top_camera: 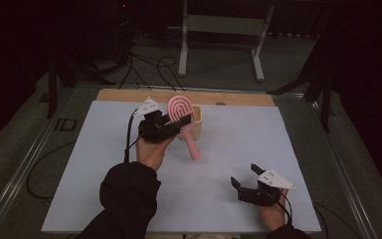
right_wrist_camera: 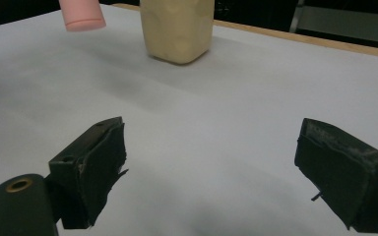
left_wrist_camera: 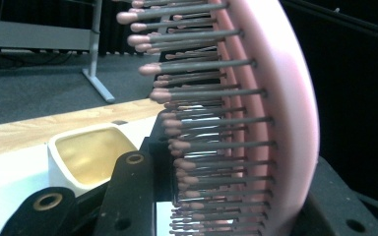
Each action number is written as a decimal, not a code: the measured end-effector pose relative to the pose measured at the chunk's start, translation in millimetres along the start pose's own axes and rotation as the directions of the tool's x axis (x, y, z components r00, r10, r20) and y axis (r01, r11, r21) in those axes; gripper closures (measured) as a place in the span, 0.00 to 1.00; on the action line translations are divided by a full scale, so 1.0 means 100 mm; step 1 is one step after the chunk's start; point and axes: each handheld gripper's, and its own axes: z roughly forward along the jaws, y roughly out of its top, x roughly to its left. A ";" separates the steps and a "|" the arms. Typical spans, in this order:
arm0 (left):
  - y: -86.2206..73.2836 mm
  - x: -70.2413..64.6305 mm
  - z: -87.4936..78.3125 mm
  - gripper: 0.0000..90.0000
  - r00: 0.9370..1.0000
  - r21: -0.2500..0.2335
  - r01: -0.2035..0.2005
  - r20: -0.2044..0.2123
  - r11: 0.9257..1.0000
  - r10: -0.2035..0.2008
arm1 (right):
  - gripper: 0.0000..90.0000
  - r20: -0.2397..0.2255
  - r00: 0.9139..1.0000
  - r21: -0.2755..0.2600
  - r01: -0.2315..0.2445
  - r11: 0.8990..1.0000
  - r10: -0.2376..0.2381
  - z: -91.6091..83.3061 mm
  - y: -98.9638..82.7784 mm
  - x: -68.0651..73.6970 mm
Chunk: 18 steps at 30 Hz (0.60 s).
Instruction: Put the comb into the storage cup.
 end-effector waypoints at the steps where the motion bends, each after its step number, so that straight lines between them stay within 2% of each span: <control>1: 0.01 0.00 0.00 0.70 1.000 -0.002 -0.002 -0.001 1.000 0.002 | 0.13 0.000 1.000 0.000 0.001 1.000 -0.001 0.00 0.00 0.00; 18: 0.27 0.03 -0.03 0.70 0.999 -0.024 -0.037 -0.035 0.999 0.036 | 0.13 -0.012 1.000 0.014 0.006 1.000 -0.006 0.01 0.00 0.02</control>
